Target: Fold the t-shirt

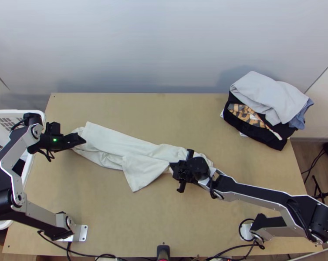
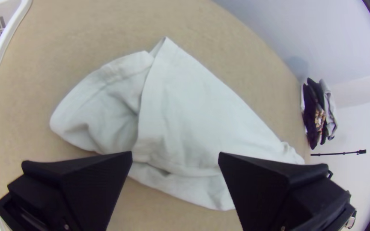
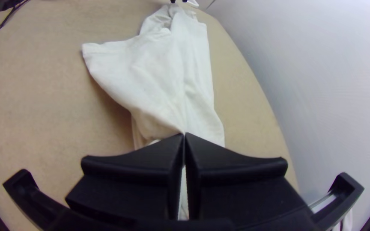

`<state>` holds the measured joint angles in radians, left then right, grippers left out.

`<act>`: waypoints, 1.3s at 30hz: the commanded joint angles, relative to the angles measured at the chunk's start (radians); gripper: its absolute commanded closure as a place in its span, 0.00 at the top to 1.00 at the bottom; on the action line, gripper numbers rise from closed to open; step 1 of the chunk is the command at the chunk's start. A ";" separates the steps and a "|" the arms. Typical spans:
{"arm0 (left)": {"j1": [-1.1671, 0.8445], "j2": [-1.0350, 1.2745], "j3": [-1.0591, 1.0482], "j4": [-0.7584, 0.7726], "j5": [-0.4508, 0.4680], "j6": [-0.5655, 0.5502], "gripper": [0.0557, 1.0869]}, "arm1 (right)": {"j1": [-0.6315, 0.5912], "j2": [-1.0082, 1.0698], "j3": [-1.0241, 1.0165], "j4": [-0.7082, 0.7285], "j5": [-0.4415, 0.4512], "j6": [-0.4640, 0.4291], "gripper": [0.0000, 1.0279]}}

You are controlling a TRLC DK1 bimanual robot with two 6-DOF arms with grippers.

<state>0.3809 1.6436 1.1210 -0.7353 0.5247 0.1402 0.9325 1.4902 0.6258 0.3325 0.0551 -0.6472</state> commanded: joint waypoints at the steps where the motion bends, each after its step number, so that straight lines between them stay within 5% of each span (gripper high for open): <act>1: 0.024 0.050 0.020 -0.019 0.101 0.016 0.95 | -0.004 -0.004 -0.008 0.000 0.003 0.001 0.03; 27: 0.007 0.105 0.053 0.008 0.095 0.058 0.95 | -0.024 -0.007 -0.024 0.000 0.011 0.001 0.03; 31: -0.030 0.110 0.014 0.008 0.095 0.071 0.87 | -0.035 -0.007 -0.021 0.000 0.011 0.001 0.03; 34: -0.051 0.114 -0.023 0.016 0.095 0.088 0.69 | -0.044 -0.016 -0.021 0.000 0.011 0.001 0.03; 38: -0.057 0.130 -0.020 0.017 0.095 0.105 0.04 | -0.060 -0.027 -0.029 0.000 0.012 0.001 0.03; 39: -0.053 0.131 -0.020 0.014 0.095 0.105 0.04 | -0.061 -0.030 -0.031 0.000 0.012 0.001 0.03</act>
<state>0.3439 1.7588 1.1206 -0.7235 0.6201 0.2291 0.8894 1.4750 0.6025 0.3328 0.0666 -0.6472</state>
